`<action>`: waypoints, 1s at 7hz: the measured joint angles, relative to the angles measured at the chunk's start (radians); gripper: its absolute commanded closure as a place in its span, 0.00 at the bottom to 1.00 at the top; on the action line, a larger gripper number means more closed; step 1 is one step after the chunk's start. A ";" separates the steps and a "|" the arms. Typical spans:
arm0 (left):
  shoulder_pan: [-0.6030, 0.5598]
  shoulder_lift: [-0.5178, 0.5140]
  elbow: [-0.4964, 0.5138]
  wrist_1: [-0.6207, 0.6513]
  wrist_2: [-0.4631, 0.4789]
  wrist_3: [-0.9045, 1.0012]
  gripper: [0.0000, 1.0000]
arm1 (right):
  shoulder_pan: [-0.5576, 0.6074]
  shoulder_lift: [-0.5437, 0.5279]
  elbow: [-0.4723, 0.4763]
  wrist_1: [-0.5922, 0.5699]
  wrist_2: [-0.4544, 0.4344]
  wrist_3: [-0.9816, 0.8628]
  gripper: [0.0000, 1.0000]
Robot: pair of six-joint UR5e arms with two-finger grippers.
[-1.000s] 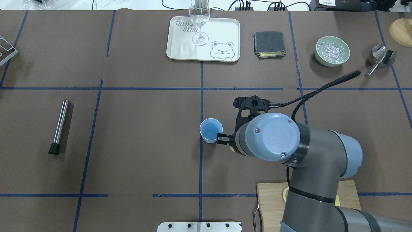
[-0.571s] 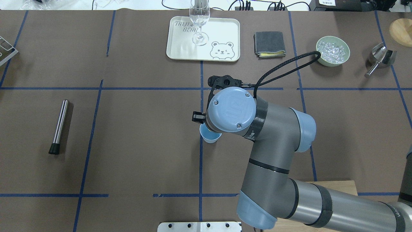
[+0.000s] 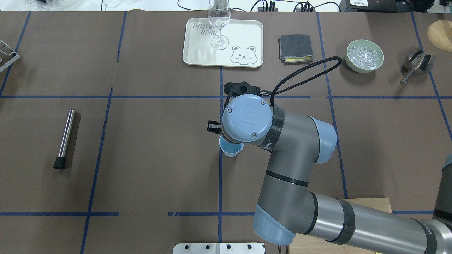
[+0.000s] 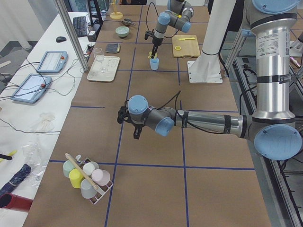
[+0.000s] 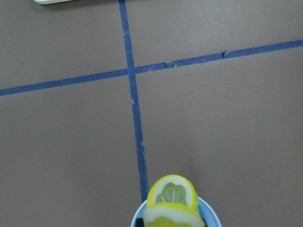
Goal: Squeeze lemon into cup
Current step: 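Lower the lemon slice into the blue cup and release it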
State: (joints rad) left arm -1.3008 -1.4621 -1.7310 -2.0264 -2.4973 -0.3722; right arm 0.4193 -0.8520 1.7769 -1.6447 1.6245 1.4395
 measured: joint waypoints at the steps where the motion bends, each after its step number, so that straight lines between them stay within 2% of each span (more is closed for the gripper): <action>1: 0.000 0.000 -0.001 0.000 0.000 -0.001 0.00 | -0.003 -0.002 -0.001 0.000 0.000 0.001 0.38; 4: 0.000 0.000 -0.002 0.000 0.000 -0.002 0.00 | -0.019 -0.008 -0.002 0.001 0.000 0.003 0.25; 6: -0.001 0.000 -0.003 0.000 0.000 -0.002 0.00 | -0.021 -0.009 -0.002 0.002 0.000 0.004 0.23; 7: -0.001 0.000 -0.004 0.000 0.000 -0.002 0.00 | -0.022 -0.010 -0.002 0.002 0.000 0.004 0.15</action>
State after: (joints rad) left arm -1.3022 -1.4619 -1.7346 -2.0264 -2.4973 -0.3743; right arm 0.3974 -0.8616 1.7748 -1.6422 1.6245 1.4434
